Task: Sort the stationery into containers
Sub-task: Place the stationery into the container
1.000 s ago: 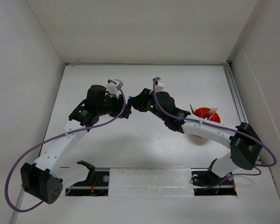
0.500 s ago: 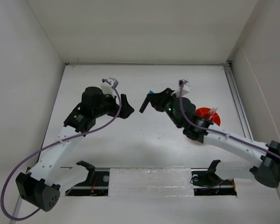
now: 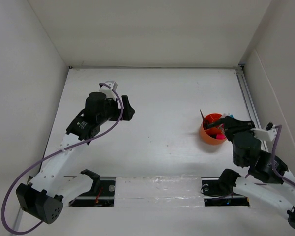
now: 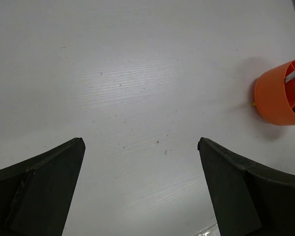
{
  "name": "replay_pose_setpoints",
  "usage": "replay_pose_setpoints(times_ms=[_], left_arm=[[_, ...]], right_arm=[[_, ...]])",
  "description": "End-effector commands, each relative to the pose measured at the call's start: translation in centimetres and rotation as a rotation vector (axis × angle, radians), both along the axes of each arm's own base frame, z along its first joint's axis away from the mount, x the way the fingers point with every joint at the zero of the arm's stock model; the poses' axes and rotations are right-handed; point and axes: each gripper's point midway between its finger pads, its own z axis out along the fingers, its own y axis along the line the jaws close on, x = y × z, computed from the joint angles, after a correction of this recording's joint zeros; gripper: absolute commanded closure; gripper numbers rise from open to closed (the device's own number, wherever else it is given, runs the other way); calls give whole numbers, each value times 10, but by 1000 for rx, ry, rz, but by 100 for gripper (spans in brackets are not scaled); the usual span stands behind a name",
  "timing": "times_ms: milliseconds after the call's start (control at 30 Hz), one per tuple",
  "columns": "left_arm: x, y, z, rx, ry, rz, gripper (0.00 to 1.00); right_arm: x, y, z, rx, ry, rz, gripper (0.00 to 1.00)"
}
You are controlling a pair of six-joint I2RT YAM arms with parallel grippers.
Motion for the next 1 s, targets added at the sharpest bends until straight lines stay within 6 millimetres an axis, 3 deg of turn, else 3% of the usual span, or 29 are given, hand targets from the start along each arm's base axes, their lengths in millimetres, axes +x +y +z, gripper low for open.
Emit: replay_pose_setpoints(times_ms=[0, 167, 200, 633, 833, 967], left_arm=[[-2, -4, 9, -30, -18, -15, 0], [-4, -9, 8, -36, -15, -48, 0], [-4, -9, 8, -36, -15, -48, 0], [-10, -18, 11, -67, -11, -105, 0], [-12, -21, 11, -75, -7, -123, 0], [-12, -23, 13, -83, -14, -131, 0]], right_arm=[[-14, -40, -38, -126, 78, -147, 100], [-26, -61, -61, -16, 104, -251, 100], [-34, -70, -76, -58, 165, -279, 100], [-33, -81, -102, 64, 203, -440, 100], [-29, -78, -121, 112, 224, -488, 100], [-22, -72, -122, 141, 202, -479, 100]])
